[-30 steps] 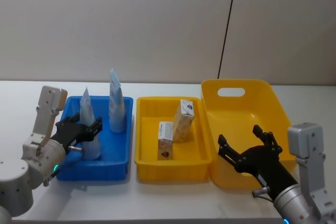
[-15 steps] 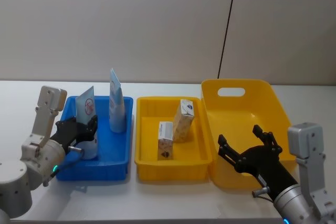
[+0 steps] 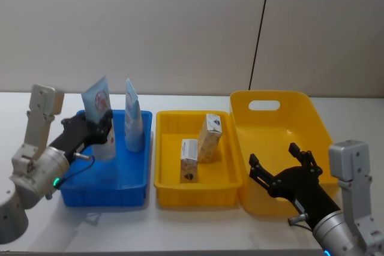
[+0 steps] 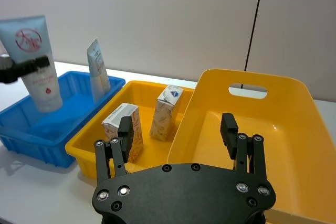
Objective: Bimanual collaborative sorting of washing and personal care products
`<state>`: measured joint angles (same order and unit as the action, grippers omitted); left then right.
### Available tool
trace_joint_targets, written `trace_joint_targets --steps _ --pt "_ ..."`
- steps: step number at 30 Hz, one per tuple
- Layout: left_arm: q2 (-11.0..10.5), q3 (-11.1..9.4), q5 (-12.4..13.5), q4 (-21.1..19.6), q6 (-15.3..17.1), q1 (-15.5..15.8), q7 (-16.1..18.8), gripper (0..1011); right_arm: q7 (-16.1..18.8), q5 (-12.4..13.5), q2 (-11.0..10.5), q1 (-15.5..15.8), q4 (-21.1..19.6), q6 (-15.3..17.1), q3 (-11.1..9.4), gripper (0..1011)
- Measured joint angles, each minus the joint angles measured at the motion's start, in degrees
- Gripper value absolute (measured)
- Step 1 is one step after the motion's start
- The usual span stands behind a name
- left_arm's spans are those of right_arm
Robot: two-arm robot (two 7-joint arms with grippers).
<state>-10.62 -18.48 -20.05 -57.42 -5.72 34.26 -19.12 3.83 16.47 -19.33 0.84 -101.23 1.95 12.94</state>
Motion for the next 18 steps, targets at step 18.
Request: trace_joint_targets --steps 18 --pt "-0.3 0.3 -6.4 -6.7 -0.5 0.2 -10.3 282 0.0 0.0 0.0 0.0 0.0 0.0 0.0 1003"
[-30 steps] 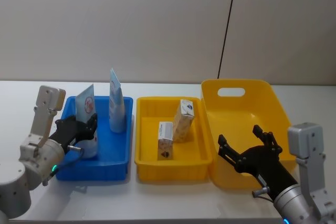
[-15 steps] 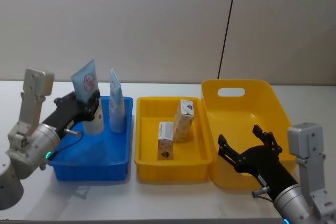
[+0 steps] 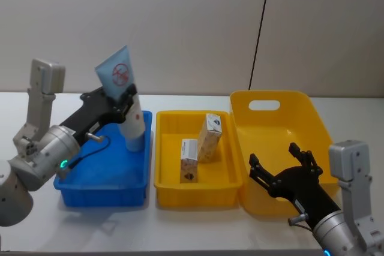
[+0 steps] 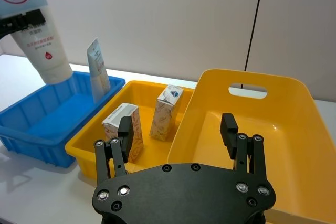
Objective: Bimanual collaborative sorting of washing and personal care products
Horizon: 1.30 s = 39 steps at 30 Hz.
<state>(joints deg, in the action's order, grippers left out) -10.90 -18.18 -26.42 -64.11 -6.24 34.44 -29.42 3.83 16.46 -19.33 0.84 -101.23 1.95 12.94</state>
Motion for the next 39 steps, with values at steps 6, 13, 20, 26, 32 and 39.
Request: trace_joint_targets --steps 6,13,20,26,32,39 --pt "0.8 -1.0 -2.2 -0.1 0.6 0.8 -3.9 282 0.0 0.0 0.0 0.0 0.0 0.0 0.0 1003" --pt "2.0 -2.3 -4.4 1.5 1.3 2.0 -8.3 282 0.0 0.0 0.0 0.0 0.0 0.0 0.0 1003" --pt "3.2 -3.6 -6.1 3.2 1.5 2.9 -11.8 282 0.0 0.0 0.0 0.0 0.0 0.0 0.0 1003" --pt "3.8 -4.3 -6.9 4.1 1.7 3.4 -13.5 282 0.6 0.3 -0.1 0.0 -0.3 0.2 0.0 1003" --pt "4.2 -4.7 -7.4 4.7 1.8 3.7 -14.6 282 2.6 1.3 -0.6 -0.4 -1.5 1.7 0.1 1003" --pt "4.4 -5.0 -7.8 5.1 1.8 3.9 -15.3 282 5.1 2.6 -0.9 -2.2 -3.5 4.9 1.0 1003"
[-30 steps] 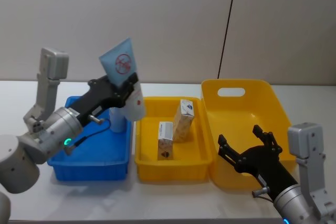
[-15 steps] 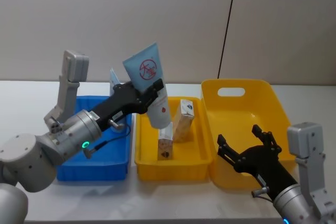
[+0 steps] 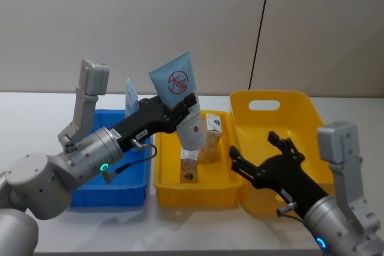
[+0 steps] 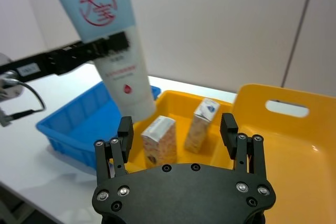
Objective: Bimanual collaborative sorting of washing and personal care products
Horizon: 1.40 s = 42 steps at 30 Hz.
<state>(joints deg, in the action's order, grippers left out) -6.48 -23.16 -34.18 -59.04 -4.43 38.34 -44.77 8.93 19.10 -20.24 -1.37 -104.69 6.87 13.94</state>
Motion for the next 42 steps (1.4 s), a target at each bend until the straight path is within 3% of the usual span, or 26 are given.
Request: trace_joint_targets --steps 11,19,33,42 --pt "0.2 -0.2 -0.3 0.3 0.1 0.1 -0.6 282 1.9 -1.1 0.4 -4.8 -0.1 4.6 2.9 1003" --pt "0.3 -0.3 -0.4 0.4 0.1 0.2 -0.8 282 2.2 -5.1 0.6 -9.5 2.5 6.8 5.9 1003" --pt "0.3 -0.3 -0.4 0.5 0.1 0.2 -0.9 282 3.0 -11.0 2.1 -16.3 8.6 7.4 10.7 1003" --pt "0.3 -0.3 -0.5 0.5 0.1 0.2 -1.0 282 3.1 -13.4 3.8 -18.8 12.5 7.5 12.7 1003"
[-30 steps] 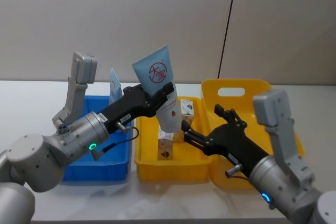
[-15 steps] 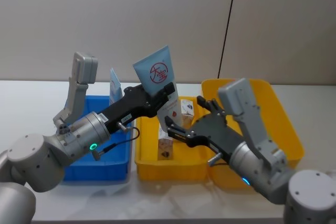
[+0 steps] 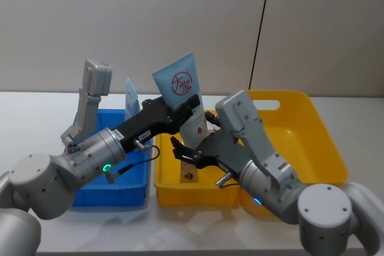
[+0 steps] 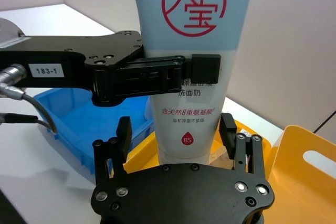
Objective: Bimanual collaborative sorting of washing and personal care products
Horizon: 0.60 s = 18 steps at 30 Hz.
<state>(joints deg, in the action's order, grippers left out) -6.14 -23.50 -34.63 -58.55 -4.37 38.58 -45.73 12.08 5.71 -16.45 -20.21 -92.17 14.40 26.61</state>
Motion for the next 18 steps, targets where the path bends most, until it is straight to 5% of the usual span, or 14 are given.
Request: trace_joint_targets --steps 18 --pt "0.0 0.0 0.0 0.0 0.0 0.0 0.0 282 -3.1 -3.3 3.7 -2.1 5.9 0.6 1.3 950"
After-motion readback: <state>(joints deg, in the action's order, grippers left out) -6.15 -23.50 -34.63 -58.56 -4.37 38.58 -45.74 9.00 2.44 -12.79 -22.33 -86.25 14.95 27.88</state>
